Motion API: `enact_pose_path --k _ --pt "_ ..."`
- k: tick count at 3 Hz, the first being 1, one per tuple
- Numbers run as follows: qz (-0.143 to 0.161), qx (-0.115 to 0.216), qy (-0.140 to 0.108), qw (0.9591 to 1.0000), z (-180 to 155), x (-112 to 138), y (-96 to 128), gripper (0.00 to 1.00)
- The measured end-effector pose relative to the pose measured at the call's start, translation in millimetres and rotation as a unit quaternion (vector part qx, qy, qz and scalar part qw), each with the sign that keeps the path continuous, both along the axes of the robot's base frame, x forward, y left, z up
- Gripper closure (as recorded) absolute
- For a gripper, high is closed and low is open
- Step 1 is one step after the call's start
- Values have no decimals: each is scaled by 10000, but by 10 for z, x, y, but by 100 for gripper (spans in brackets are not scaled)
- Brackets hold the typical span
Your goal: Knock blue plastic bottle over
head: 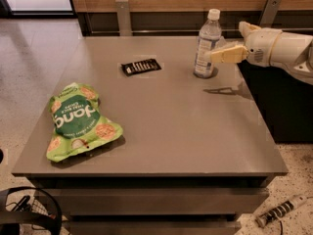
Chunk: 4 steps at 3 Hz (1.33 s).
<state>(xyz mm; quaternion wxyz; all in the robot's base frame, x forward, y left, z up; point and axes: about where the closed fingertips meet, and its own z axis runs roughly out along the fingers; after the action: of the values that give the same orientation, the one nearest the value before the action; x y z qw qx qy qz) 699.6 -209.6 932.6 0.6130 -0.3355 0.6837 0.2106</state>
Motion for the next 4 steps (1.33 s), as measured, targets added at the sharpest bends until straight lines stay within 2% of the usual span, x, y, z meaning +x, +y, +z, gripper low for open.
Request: enact_pose_path --k 1,2,3,4 --pt "232 331 72 9992 -157 223 130 0" --pt "340 524 142 9979 -289 324 205 0" --pt "361 527 149 9978 -298 330 236 20" --pt "394 531 154 9977 -300 336 281 49"
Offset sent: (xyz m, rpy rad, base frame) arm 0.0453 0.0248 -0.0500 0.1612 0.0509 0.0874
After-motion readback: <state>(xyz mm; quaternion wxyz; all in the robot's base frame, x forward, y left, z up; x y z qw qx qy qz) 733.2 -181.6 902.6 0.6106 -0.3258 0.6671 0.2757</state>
